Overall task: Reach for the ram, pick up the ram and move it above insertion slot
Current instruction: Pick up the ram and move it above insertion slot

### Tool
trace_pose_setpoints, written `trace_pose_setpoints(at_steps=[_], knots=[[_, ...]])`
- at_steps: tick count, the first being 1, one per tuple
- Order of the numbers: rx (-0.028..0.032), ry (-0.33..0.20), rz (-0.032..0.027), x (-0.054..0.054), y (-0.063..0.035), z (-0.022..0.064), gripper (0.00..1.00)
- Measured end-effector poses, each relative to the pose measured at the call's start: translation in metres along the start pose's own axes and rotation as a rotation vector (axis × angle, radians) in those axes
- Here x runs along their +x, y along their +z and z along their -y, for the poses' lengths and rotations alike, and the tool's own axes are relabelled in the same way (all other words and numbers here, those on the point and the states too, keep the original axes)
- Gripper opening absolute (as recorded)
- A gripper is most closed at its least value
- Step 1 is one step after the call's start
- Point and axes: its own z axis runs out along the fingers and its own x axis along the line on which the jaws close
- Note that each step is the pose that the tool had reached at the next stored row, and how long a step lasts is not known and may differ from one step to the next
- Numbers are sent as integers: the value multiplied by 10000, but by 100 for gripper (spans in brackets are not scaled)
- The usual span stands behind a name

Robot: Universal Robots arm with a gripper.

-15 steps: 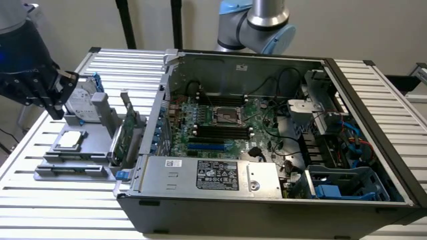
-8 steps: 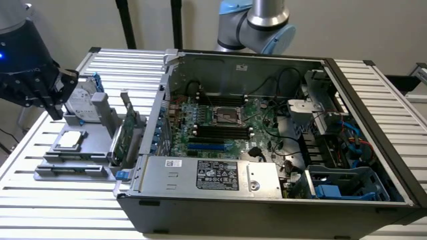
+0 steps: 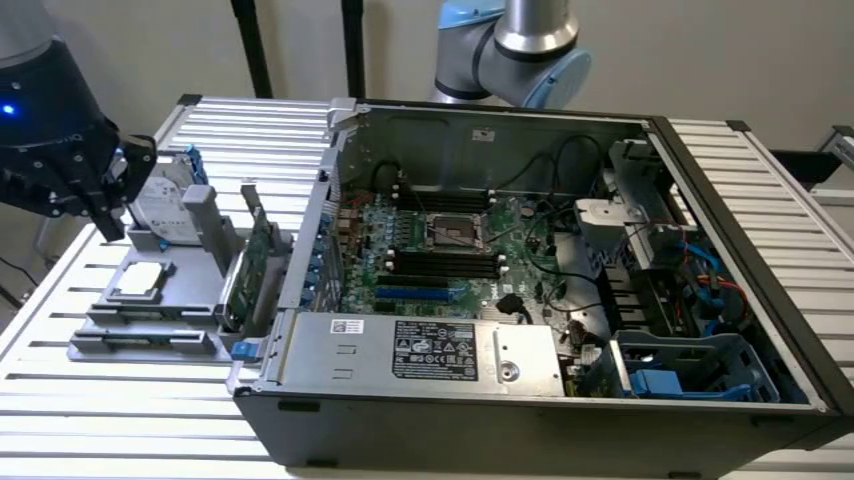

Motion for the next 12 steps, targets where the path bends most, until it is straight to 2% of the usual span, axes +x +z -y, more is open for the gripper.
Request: trace_pose_setpoints(at_steps=[12], knots=[[53, -2178, -83, 0, 0, 0, 11]])
